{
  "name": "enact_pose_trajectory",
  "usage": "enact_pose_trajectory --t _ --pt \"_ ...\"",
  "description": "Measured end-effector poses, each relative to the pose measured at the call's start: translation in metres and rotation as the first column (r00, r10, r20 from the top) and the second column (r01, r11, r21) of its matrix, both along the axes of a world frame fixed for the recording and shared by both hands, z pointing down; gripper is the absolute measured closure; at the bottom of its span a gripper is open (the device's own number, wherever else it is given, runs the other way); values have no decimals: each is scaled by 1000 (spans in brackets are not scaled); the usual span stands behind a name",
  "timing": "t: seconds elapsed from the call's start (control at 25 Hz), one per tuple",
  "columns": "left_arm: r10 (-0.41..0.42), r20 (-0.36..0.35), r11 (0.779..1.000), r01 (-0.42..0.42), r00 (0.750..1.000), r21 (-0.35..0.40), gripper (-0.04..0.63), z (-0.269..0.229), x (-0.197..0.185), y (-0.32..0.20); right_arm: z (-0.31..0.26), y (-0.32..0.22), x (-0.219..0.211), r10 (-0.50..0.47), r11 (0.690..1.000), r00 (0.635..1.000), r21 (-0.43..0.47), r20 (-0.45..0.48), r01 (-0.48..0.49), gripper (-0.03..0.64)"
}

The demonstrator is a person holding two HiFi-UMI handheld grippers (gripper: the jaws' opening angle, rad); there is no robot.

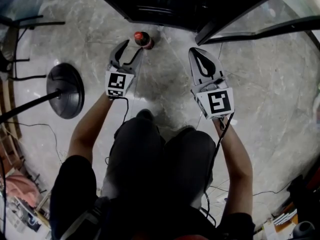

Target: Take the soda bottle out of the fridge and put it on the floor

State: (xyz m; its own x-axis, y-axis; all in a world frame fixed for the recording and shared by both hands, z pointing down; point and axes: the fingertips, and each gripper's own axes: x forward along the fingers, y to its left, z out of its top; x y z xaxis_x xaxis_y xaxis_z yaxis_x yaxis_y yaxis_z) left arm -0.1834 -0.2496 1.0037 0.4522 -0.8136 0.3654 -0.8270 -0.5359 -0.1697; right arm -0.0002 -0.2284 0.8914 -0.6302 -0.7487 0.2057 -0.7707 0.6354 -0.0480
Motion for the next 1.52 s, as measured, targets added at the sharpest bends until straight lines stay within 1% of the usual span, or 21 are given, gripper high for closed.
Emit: enact_pose_trajectory --t 0.04,0.16,0.28,0.36,0.4,0.48,0.6,0.8,1.08,1.28,1.36,1.52 --pt "0 -3 1000 0 1000 5 368 -7 -1 1 -2 0 0 -1 1000 1000 2 2 1 598" --pt "-26 8 1000 26 1000 17 435 -26 -5 2 -9 1 -1 -3 1000 1000 5 9 3 598" --pt "-36 12 999 36 999 41 454 -47 -7 7 -17 3 -2 -13 1000 1000 5 8 13 598" --pt "-41 -1 997 41 999 62 472 -65 -8 12 -27 5 -2 -15 1000 1000 5 10 15 598" --pt "-46 -10 997 46 999 68 497 -74 -8 14 -33 7 -2 -14 1000 1000 5 14 14 598" --pt "-50 -9 995 51 999 81 527 -93 -8 20 -46 10 -1 -13 1000 1000 5 20 13 598" --pt "-60 7 994 59 998 97 538 -125 -7 24 -69 14 1 -16 1000 1000 1 24 16 598" --pt "-68 -38 989 73 997 126 569 -207 -1 30 -134 20 6 0 1000 1000 1 29 0 598" --pt "-68 -69 988 77 995 137 571 -309 4 37 -227 30 15 29 1000 999 1 20 -29 598" --pt "-66 -94 985 80 993 152 571 -396 12 44 -296 39 21 44 999 999 -10 13 -44 598" --pt "-59 -102 985 75 993 157 572 -431 18 46 -325 42 25 62 998 998 -32 5 -61 598" --pt "-60 -113 986 76 992 148 572 -502 26 58 -394 55 34 103 994 995 -28 2 -103 598"
